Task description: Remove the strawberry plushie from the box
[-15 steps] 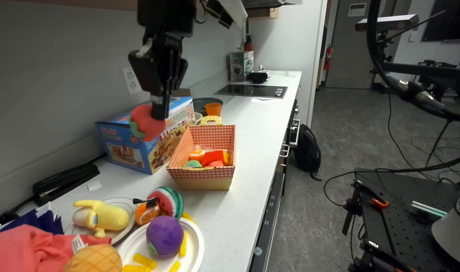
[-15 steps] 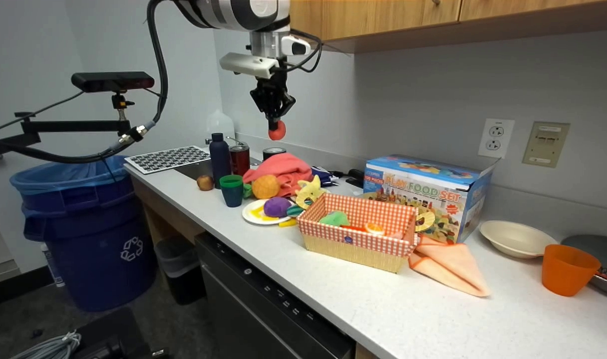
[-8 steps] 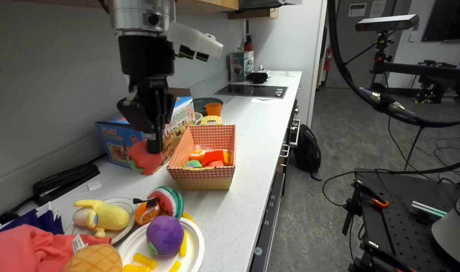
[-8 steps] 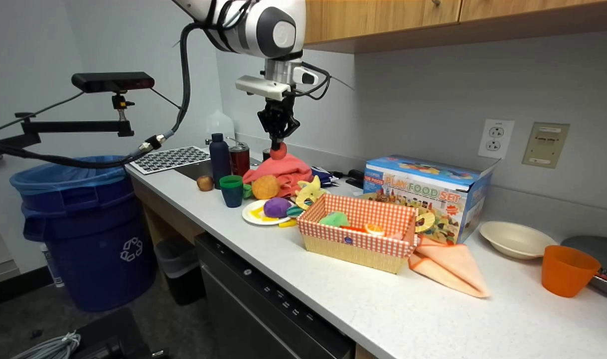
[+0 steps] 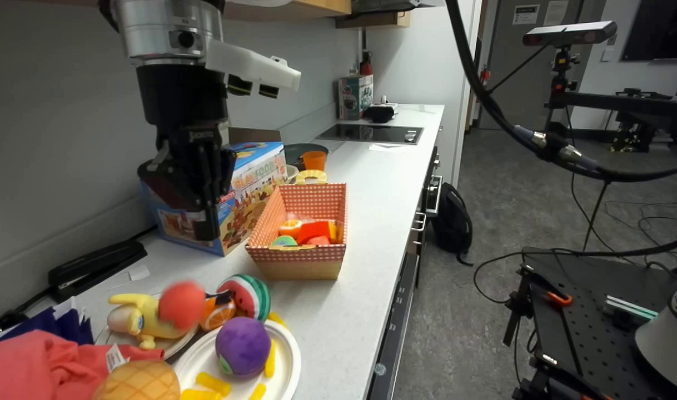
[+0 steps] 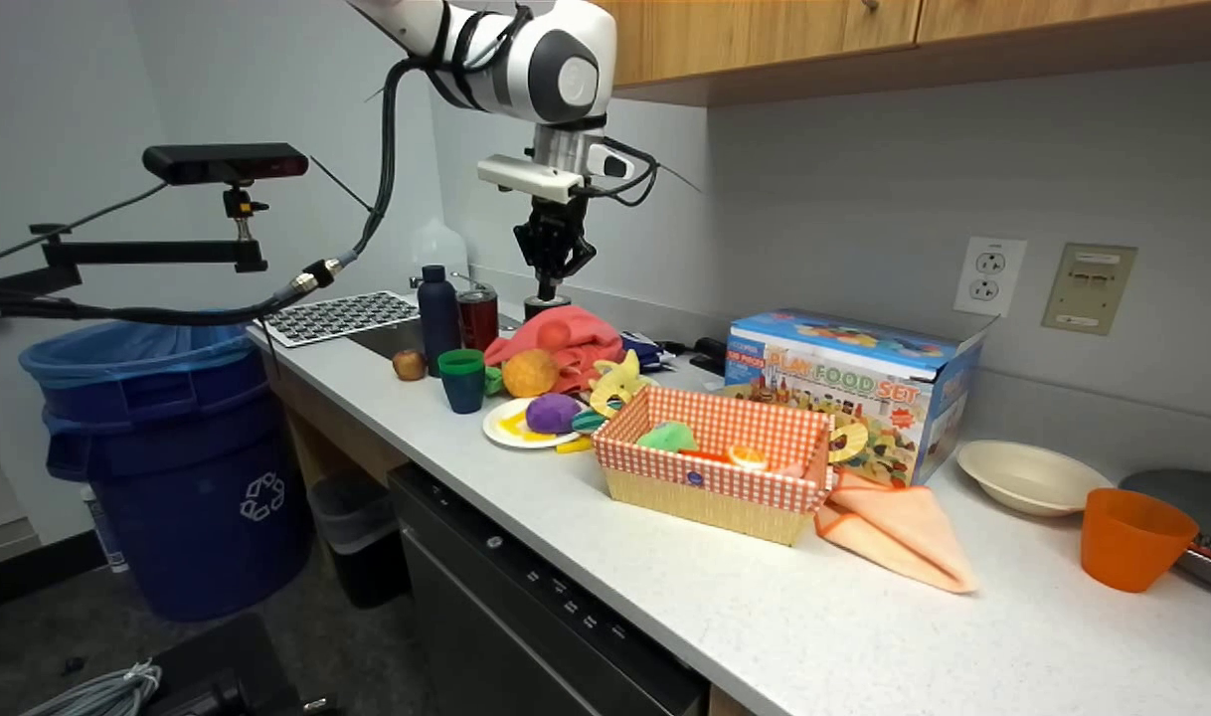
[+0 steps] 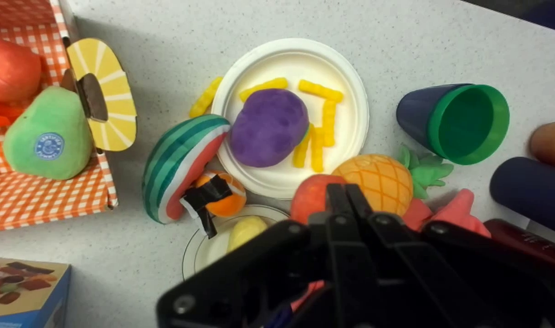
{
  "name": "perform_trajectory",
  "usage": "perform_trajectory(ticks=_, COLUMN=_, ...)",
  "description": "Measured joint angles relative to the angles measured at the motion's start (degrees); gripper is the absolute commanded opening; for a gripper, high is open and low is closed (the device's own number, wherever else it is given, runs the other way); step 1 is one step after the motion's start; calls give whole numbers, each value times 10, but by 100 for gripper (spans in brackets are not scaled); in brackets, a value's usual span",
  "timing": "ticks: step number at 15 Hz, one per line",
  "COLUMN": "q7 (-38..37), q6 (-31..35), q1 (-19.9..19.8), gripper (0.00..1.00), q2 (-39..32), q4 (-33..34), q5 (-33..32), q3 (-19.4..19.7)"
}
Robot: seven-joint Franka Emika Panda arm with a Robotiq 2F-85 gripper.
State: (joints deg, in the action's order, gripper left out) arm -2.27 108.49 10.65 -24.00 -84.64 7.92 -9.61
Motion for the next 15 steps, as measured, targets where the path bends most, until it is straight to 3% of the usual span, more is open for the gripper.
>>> perform_trajectory(ticks=9, q7=-17, q6=-16, q1=0, gripper=99, q2=-9, q4=28, q5=0, q3=2)
perform_trajectory(ticks=15, q7=-27, q6=-13, q1=-5, gripper=100, q2=9, q4=19, q5=4, q3=7)
